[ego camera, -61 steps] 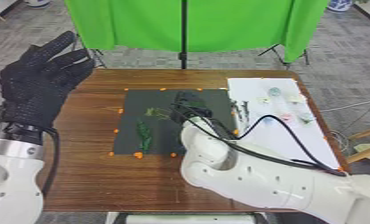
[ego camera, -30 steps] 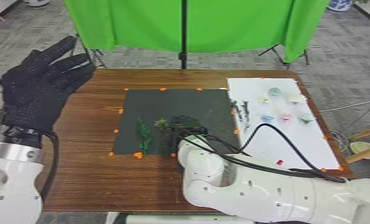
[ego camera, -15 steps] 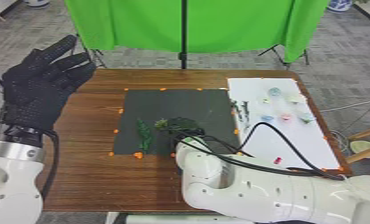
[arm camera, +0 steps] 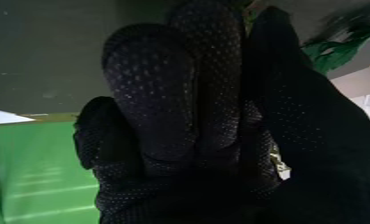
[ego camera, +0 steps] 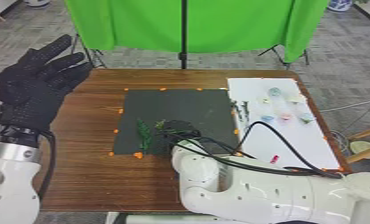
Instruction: Arrange flowers
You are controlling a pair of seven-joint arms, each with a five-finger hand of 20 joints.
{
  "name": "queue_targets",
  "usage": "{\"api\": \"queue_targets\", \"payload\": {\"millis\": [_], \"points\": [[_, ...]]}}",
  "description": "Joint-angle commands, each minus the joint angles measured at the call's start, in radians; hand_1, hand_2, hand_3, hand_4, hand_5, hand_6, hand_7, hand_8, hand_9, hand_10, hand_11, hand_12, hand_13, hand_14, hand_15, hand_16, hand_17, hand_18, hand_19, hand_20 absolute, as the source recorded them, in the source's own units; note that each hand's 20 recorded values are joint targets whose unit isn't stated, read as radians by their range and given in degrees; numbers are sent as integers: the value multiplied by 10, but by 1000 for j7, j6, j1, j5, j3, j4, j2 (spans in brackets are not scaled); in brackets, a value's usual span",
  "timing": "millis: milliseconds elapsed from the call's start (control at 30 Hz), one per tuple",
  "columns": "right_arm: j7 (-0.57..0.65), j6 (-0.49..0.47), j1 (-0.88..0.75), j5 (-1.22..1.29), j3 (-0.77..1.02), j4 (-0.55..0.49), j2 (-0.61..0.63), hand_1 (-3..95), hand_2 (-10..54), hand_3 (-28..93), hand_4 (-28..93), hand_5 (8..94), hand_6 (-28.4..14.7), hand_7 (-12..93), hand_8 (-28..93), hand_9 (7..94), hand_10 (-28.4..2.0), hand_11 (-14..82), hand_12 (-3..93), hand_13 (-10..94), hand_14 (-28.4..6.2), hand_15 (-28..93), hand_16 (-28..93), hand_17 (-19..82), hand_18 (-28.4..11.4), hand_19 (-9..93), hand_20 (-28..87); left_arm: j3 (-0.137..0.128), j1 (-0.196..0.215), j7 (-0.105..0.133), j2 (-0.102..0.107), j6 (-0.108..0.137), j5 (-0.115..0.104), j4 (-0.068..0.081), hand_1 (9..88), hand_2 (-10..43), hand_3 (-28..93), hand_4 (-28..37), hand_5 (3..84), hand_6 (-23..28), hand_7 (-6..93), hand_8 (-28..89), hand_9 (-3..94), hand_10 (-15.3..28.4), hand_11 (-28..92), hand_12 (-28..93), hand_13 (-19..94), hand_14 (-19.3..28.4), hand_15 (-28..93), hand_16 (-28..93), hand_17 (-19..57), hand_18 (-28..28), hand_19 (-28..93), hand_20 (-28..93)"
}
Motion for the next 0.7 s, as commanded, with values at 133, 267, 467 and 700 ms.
{"api": "queue_targets", "payload": {"millis": [133, 267, 467, 700], "points": [[-31, -55, -34, -101, 85, -75, 33, 455, -95, 660, -264, 886, -13, 179, 68, 937, -101, 338, 169, 890, -70, 571, 202, 552, -206, 932, 325, -35, 72, -19, -37, 28, 5, -21, 221, 92, 775, -252, 367, 105, 160, -99, 338, 218, 289, 114, 253, 284, 498, -93, -69, 284, 665, -124], [-49, -54, -31, -92, 117, -108, 54, 426, -95, 668, -261, 891, -10, 179, 53, 937, -101, 350, 169, 890, -71, 581, 201, 552, -208, 932, 341, -54, 103, -13, -40, 43, 3, -31, 218, 91, 772, -253, 367, 105, 160, -99, 338, 218, 290, 114, 252, 284, 498, -93, -69, 284, 665, -124], [-69, -19, -50, -82, 214, -119, 102, 403, -95, 682, -262, 875, -13, 179, -1, 937, -108, 323, 171, 882, -73, 578, 197, 546, -209, 932, 333, -68, 139, -7, -55, 53, 2, -38, 216, 90, 770, -254, 366, 105, 160, -98, 336, 219, 287, 113, 251, 284, 497, -93, -69, 284, 665, -124], [-33, 28, -59, -28, 320, -61, 165, 364, -95, 684, -231, 695, -46, 127, -108, 845, -154, 217, 158, 825, -106, 496, 157, 515, -199, 932, 59, -71, 164, 9, -67, 59, -3, -44, 214, 89, 768, -258, 365, 104, 159, -98, 336, 219, 286, 115, 250, 284, 495, -92, -69, 284, 665, -125]]}}
